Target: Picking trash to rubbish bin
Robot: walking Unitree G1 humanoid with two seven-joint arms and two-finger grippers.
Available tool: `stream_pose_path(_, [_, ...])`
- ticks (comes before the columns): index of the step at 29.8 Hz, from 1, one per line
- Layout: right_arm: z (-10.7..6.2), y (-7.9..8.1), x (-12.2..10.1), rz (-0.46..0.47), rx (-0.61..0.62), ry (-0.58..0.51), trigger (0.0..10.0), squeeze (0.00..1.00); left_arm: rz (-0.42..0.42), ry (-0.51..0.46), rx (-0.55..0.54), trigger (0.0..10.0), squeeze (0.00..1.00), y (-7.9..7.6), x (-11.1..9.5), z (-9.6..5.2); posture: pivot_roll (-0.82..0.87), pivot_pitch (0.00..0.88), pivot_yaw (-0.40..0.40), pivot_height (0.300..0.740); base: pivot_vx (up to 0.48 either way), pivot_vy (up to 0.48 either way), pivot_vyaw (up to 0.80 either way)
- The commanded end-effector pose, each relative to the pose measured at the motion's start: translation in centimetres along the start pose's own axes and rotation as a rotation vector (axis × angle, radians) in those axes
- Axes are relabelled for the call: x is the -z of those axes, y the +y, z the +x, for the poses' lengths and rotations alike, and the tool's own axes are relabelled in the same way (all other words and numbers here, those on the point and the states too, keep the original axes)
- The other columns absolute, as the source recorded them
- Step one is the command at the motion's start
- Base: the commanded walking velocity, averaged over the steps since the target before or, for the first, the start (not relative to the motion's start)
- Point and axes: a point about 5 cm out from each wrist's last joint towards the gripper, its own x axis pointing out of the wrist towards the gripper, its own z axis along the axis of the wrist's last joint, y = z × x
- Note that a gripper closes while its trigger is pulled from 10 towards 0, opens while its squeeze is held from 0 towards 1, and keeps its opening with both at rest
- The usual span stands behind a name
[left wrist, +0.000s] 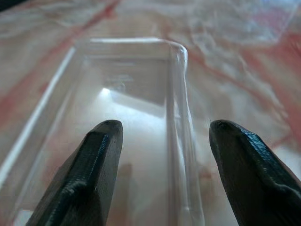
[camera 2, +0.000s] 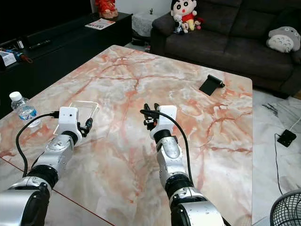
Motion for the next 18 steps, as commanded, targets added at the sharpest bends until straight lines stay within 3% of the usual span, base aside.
stream_pose_path(1, [0.1, 0.1, -0.2, -0.004, -0.006, -0.003, 10.0, 0.0, 0.009, 0.017, 0.017, 10.0, 0.0, -0.3, -0.2, 0.2, 0.06, 0.0, -0.046, 0.74, 0.0, 0.0, 0.0])
stream_pose_path(18, [0.1, 0.2, 0.0, -0.002, -0.013, 0.001, 10.0, 0.0, 0.06, 0.122, 0.01, 10.0, 0.0, -0.2, 1.0, 0.1, 0.06, 0.0, -0.045, 0.74, 0.0, 0.0, 0.0])
